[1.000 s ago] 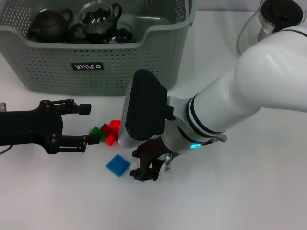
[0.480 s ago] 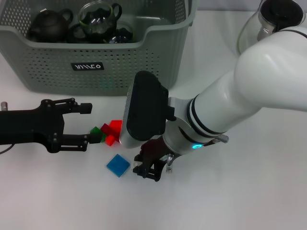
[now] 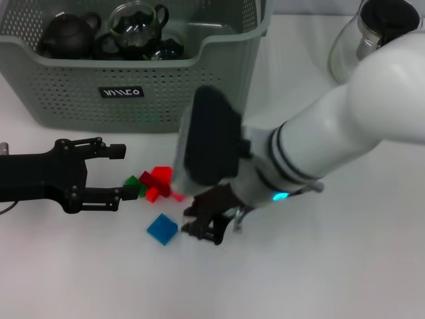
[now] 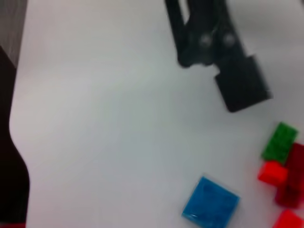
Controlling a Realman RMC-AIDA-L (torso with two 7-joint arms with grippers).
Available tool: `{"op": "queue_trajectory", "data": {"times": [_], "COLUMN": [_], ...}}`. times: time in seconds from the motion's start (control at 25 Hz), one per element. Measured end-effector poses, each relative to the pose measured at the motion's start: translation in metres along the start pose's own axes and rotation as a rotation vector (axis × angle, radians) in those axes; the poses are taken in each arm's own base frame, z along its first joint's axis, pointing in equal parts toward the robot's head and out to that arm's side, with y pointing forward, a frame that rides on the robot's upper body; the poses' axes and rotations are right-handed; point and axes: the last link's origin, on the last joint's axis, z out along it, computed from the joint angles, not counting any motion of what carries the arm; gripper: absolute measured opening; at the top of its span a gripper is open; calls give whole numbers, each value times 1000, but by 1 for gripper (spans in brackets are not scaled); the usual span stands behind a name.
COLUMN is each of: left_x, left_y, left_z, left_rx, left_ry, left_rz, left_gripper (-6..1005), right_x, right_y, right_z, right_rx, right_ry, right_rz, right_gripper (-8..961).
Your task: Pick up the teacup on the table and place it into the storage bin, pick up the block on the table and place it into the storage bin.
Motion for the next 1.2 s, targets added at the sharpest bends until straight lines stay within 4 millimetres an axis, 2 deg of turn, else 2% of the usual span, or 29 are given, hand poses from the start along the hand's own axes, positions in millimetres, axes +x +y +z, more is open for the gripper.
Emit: {"op": "queue_trajectory", "data": {"times": [0.08, 0.2, 0.36, 0.56, 0.72, 0.8, 0.88, 1.04, 1.2], "left_x": [0, 0, 0, 0, 0, 2, 2, 3, 3], "left_y": [0, 0, 0, -1, -1, -1, -1, -1, -1], "left_z": [0, -1, -3, -3, -3, -2, -2, 1, 2], "left_rx": [0, 0, 9, 16, 14, 6, 6, 4, 2], "left_ry": [-1, 1, 6, 11, 12, 17, 18, 19, 17], "left_rz": [0, -1, -3, -4, -8, -5, -4, -4, -5], "left_gripper": [825, 825, 825, 825, 825, 825, 825, 825, 825], "right_x": [3, 7, 5, -23, -56, -75, -91, -118, -129], "right_y": [-5, -14, -22, -21, -36, -55, -76, -121, -151], "right_z": [-12, -43, -102, -179, -217, -220, -214, -181, -148], "right_rx": [14, 48, 58, 53, 92, 141, 190, 276, 378], "right_ry": [-9, -44, -127, -327, -507, -546, -547, -501, -458], "right_rz": [21, 63, 112, 105, 92, 104, 129, 179, 195], "right_gripper": [203, 203, 203, 202, 202, 202, 202, 203, 203]}}
